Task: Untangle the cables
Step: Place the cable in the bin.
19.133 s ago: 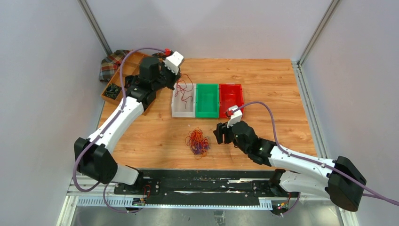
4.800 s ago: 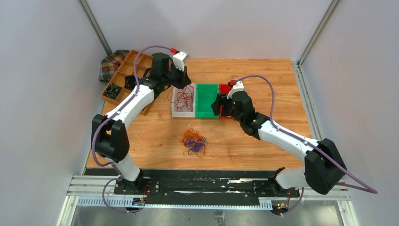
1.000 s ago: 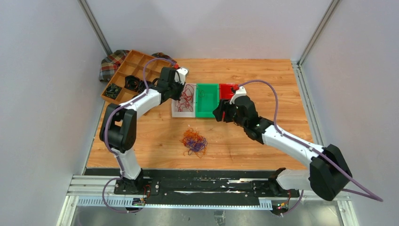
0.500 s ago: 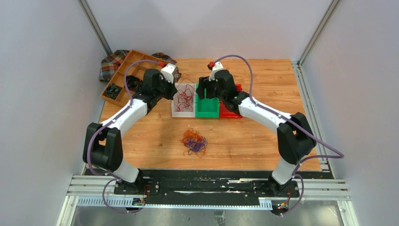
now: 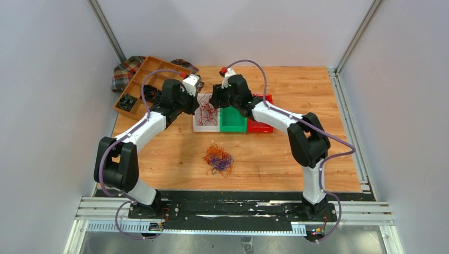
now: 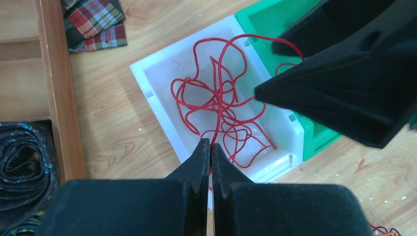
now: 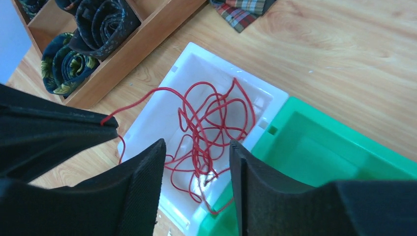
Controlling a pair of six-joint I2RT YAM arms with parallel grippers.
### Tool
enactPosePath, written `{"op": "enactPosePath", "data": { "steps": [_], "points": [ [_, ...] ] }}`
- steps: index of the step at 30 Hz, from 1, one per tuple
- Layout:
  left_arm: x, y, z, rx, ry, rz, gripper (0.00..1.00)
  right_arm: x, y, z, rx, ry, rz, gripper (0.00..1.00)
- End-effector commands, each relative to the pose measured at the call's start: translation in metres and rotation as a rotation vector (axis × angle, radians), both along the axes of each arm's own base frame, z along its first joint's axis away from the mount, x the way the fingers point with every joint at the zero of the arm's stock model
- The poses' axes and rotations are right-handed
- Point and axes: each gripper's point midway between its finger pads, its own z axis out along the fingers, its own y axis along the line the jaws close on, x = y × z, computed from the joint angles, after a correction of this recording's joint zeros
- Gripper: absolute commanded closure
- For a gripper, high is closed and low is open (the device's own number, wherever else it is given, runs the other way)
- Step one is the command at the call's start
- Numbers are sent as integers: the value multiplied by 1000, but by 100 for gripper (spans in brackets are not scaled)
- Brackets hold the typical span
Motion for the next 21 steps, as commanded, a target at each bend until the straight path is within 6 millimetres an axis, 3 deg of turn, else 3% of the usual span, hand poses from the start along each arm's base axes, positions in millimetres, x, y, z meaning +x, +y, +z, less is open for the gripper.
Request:
{"op": "enactPosePath", "data": {
  "steps": [1, 3, 7, 11, 15, 21],
  "points": [
    [12, 2, 3, 20, -13, 22, 99, -17, 42, -20, 2, 47, 93, 53],
    [15, 0, 4, 13, -22, 23, 99, -25, 51, -28, -19, 55, 116, 56],
    [19, -4, 4, 10, -26, 17, 97, -33, 44, -37, -34, 69, 112, 59],
    [23, -10, -1, 8, -20, 17, 93, -43, 36, -31, -31, 72, 117, 58],
    [28, -12, -8, 27, -17, 32, 93, -56, 22, -13, -18, 48, 104, 49],
    [34, -4, -19, 78, -22, 82, 94, -75, -7, -3, -10, 54, 41, 36]
  ]
}}
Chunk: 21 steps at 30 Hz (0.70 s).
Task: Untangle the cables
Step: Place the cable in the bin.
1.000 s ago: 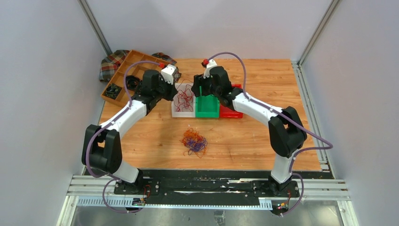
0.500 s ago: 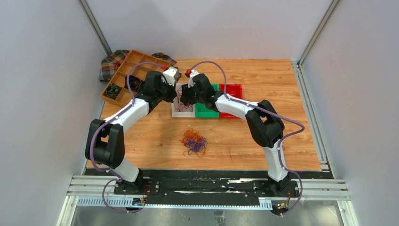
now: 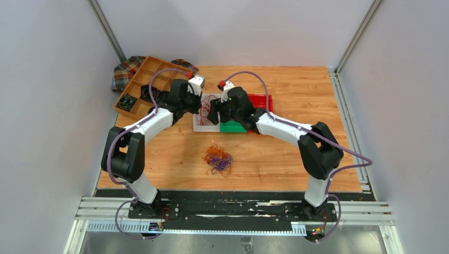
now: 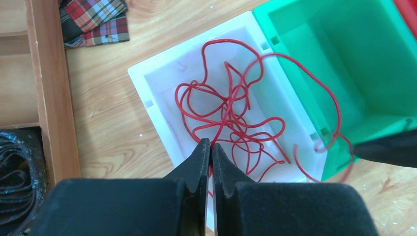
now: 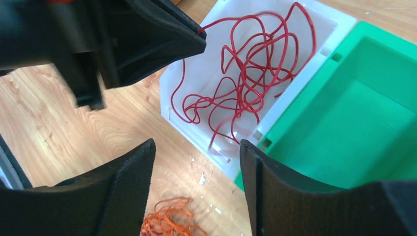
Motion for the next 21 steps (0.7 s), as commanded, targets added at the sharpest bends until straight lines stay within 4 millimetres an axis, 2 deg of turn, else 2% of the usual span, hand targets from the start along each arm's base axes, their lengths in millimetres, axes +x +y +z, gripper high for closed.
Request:
{"op": "enactPosePath", "data": {
  "steps": [1, 8, 15, 20, 21],
  "points": [
    [16, 3, 5, 39, -58, 39, 94, -8, -22, 21, 30, -30, -74, 34],
    [17, 4, -10, 127, -62, 36, 94, -25, -67, 34, 58, -45, -183, 33],
    [19, 5, -29, 225, -55, 20, 91, -42, -99, 39, 65, -63, -250, 35],
    [18, 0, -31, 210, -36, -1, 62, -47, -114, 40, 67, -66, -286, 35],
    [17, -2, -28, 198, -33, -5, 53, -47, -116, 40, 65, -66, -290, 35]
  ]
}}
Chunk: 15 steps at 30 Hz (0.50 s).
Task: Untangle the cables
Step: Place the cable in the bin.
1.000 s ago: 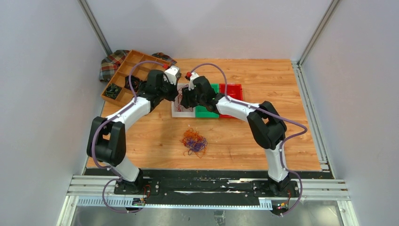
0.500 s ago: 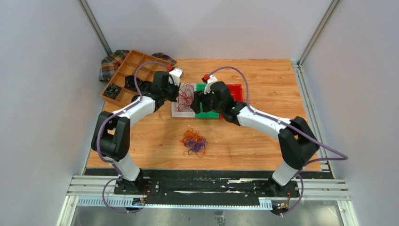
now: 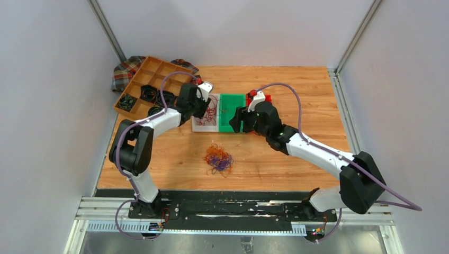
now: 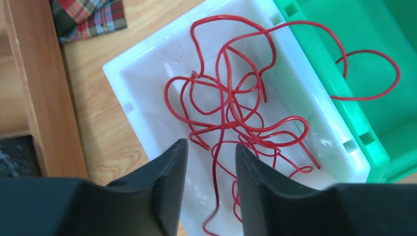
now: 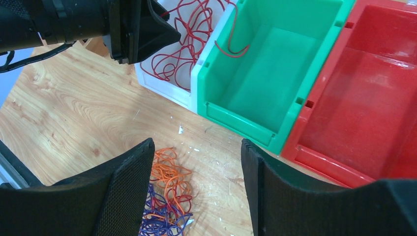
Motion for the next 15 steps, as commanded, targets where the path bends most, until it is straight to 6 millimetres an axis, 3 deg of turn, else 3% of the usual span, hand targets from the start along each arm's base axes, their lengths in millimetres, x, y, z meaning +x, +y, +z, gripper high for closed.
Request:
{"op": "enactPosePath", "data": {
  "steps": [1, 7, 11, 15],
  "points": [
    [7, -8, 19, -21, -29, -25, 47, 4, -16, 3, 4, -11, -66, 35],
    [-11, -21, 54, -74, -24, -120, 26, 5, -22, 11, 0, -29, -76, 36],
    [-22, -43, 77, -135, -2, -232, 24, 6, -24, 11, -6, -32, -81, 36],
    [-28, -70, 77, -111, 29, -353, 27, 4, -30, 5, -15, -24, -95, 36]
  ]
}}
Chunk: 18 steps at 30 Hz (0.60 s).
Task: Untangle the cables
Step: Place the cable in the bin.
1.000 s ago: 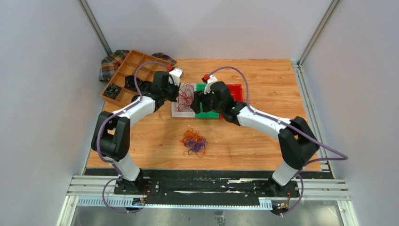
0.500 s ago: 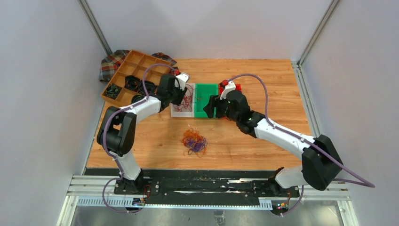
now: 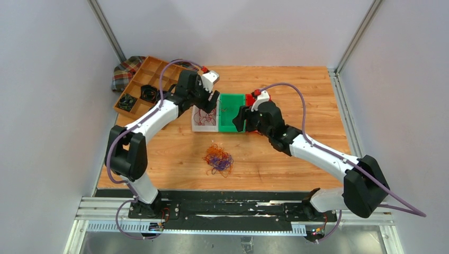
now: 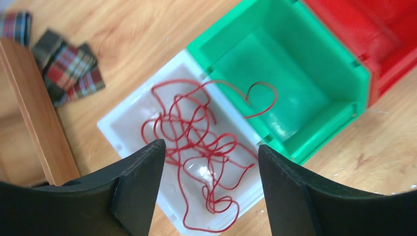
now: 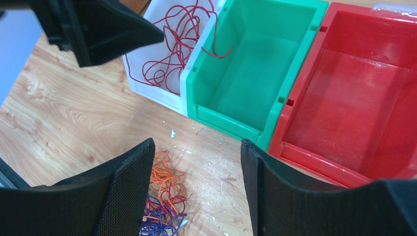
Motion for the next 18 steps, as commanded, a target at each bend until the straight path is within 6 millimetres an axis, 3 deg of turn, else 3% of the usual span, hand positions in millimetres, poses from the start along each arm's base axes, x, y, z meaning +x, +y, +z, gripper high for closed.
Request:
{"op": "enactPosePath", "data": {
  "steps": [1, 9, 18],
  "points": [
    [-16, -39, 9, -3, 24, -183, 28, 1, -17, -5, -16, -3, -49, 36],
    [-12, -70, -16, 106, 29, -317, 37, -5, -41, -1, -18, -26, -98, 36],
    [-5, -78, -36, 266, -36, -364, 42, -20, -64, -4, -12, -36, -131, 36]
  ]
}}
